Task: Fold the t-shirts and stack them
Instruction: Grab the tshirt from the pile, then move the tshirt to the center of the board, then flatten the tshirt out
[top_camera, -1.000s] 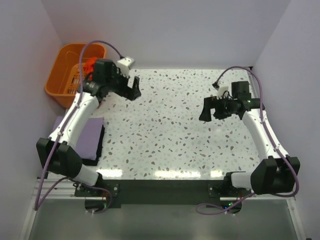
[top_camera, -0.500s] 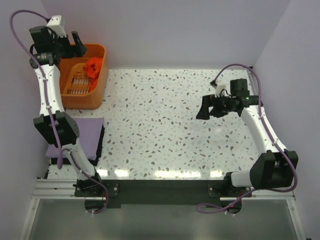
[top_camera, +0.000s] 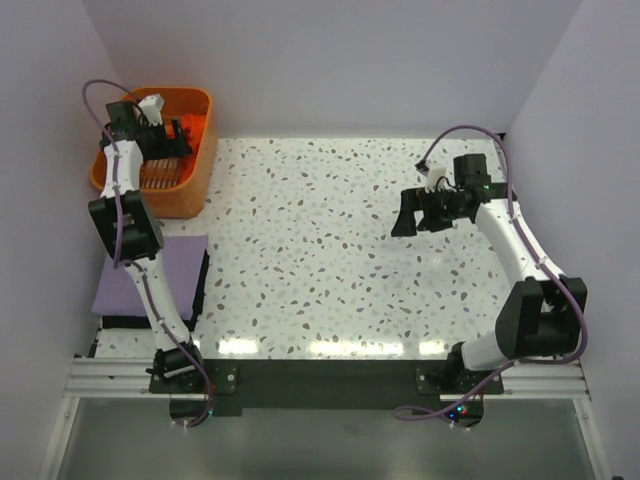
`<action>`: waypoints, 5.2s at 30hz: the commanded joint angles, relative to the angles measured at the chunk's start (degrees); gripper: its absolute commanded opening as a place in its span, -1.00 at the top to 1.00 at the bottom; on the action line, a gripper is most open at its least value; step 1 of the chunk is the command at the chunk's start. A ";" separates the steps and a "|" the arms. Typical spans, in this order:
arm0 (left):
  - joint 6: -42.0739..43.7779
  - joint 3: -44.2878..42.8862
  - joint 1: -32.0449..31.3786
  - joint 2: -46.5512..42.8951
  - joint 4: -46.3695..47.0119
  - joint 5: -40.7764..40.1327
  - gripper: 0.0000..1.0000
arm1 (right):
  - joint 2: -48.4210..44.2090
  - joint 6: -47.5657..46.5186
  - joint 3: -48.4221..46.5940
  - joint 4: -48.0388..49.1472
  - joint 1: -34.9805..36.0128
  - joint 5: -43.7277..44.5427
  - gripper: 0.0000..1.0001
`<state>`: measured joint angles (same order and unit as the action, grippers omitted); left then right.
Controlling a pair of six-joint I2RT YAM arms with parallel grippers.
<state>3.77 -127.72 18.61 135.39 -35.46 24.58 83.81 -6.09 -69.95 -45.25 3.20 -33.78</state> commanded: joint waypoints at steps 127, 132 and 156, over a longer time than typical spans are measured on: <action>10.82 40.98 -40.57 -28.27 3.55 1.44 -0.16 | 15.16 -36.45 -3.52 -17.59 -4.78 28.25 1.00; 11.35 36.15 -44.45 -20.01 5.23 -2.86 -0.16 | 14.54 -35.84 -4.31 -18.20 -4.78 27.63 1.00; 11.70 37.02 -53.33 -9.71 6.55 -15.61 0.76 | 13.49 -36.10 -3.26 -17.41 -4.87 27.63 1.00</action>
<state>15.94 -90.54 -34.37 123.13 -27.92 11.46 99.11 -41.65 -72.23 -62.17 -1.54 -5.45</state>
